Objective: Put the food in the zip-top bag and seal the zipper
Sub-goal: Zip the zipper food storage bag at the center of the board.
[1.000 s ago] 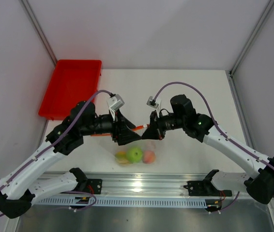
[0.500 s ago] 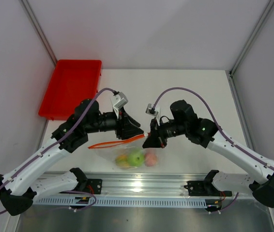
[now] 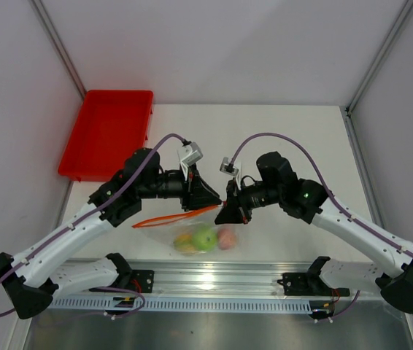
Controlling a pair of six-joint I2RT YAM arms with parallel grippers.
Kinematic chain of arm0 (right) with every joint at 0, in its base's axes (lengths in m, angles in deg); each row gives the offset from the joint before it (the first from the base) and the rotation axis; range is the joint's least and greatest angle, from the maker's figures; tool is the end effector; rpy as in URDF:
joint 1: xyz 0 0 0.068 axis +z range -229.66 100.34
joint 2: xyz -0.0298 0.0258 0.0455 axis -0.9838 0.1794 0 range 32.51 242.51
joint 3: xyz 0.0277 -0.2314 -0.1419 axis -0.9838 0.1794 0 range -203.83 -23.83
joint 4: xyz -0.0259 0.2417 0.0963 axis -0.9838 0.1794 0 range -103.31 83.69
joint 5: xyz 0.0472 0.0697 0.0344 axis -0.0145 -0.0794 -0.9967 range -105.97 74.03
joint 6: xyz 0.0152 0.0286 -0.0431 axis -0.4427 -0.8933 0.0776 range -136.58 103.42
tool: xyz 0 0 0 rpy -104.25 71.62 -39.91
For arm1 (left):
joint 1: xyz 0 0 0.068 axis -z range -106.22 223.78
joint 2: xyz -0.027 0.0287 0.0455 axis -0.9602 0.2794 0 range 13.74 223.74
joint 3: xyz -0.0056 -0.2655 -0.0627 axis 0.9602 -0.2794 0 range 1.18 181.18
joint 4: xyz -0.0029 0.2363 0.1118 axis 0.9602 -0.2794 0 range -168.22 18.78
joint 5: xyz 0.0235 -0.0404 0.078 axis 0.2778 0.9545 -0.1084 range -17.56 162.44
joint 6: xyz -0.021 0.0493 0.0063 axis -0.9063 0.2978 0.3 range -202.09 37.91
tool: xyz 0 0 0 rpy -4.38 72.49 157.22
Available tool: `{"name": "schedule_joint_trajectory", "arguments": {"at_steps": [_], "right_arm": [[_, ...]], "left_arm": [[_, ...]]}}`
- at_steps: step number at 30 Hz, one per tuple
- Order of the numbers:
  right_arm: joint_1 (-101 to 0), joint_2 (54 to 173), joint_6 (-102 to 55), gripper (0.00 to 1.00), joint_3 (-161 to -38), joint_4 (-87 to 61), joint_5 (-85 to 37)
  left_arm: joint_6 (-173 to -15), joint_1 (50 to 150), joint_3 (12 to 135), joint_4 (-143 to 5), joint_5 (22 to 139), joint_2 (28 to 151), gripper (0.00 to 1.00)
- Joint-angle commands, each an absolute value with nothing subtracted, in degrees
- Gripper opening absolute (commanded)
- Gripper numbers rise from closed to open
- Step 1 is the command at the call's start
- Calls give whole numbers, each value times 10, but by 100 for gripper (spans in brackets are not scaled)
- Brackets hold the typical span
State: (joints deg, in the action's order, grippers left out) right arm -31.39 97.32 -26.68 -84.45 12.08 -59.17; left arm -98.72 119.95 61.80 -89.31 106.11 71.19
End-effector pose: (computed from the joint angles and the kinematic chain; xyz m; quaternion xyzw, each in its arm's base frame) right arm 0.1437 0.1979 0.3451 -0.4377 0.6988 0.5059 0.2533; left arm 0.1378 -0.1719 0.3827 0.3642 0.6888 -0.4999 0.3781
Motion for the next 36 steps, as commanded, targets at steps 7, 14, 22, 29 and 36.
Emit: {"name": "schedule_joint_trajectory", "arguments": {"at_steps": [7,14,22,29,36], "right_arm": [[-311,954,-273,0,-841,96,-611],[-311,955,-272,0,-840,91,-621],[-311,958,-273,0,-835,88,-625],[-312,947,-270,6,-836,90,-616],[-318,936,-271,22,-837,76,-620]], "left_arm": [[-1022,1203,584,-824,1140,699,26],[-1033,1203,582,-817,1152,703,17],[-1049,1202,585,-807,1165,709,1],[-1052,1198,587,-820,1149,703,1],[-1056,1190,577,-817,1153,702,1]]}}
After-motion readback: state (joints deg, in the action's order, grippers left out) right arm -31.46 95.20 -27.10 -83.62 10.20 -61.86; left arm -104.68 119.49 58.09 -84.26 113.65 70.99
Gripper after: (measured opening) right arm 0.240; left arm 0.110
